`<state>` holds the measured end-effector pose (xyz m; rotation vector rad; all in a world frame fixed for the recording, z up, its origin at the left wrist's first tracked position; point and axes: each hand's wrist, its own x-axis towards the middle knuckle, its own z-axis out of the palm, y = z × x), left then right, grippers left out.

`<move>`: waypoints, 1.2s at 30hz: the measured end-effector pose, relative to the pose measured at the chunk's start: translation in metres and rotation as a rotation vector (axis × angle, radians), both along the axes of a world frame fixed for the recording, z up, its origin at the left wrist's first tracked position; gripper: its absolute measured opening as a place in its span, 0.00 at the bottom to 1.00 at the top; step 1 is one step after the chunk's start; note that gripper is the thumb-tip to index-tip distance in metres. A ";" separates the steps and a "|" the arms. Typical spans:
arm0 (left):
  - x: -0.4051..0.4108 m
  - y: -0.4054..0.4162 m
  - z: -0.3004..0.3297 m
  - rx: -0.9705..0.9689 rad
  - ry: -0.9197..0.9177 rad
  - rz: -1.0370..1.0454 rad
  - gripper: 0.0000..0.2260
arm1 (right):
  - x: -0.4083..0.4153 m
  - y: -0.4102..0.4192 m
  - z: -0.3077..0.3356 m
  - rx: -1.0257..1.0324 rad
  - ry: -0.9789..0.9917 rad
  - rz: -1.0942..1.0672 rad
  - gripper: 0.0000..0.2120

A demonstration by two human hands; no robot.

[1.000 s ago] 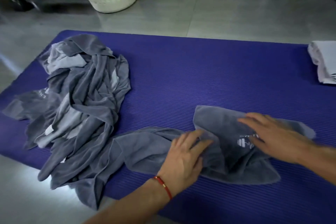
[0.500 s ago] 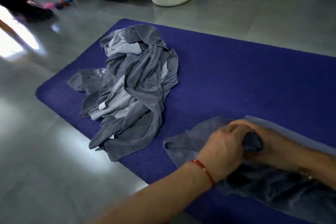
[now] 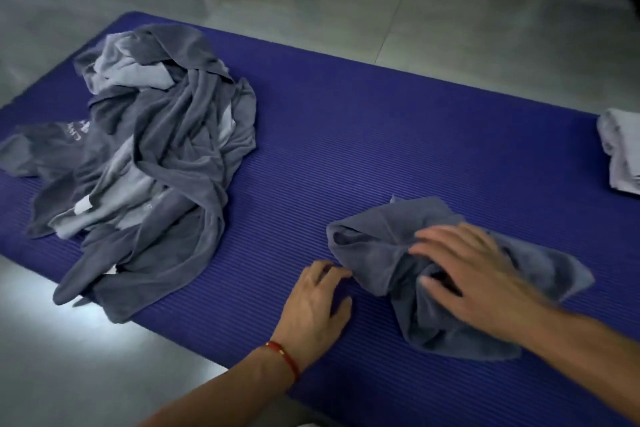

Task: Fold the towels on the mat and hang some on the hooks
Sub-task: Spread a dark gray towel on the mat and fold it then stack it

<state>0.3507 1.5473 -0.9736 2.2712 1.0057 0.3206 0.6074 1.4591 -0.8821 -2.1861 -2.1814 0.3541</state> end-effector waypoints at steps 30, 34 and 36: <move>-0.028 0.007 0.063 -0.457 -0.424 0.127 0.29 | 0.019 0.068 -0.014 -0.295 0.073 0.056 0.19; -0.020 0.056 0.085 -0.254 -0.403 0.103 0.29 | 0.063 0.055 0.024 -0.016 0.264 -0.176 0.06; -0.009 0.082 0.097 -0.171 -0.382 0.093 0.28 | 0.089 0.045 0.052 0.086 0.404 -0.320 0.06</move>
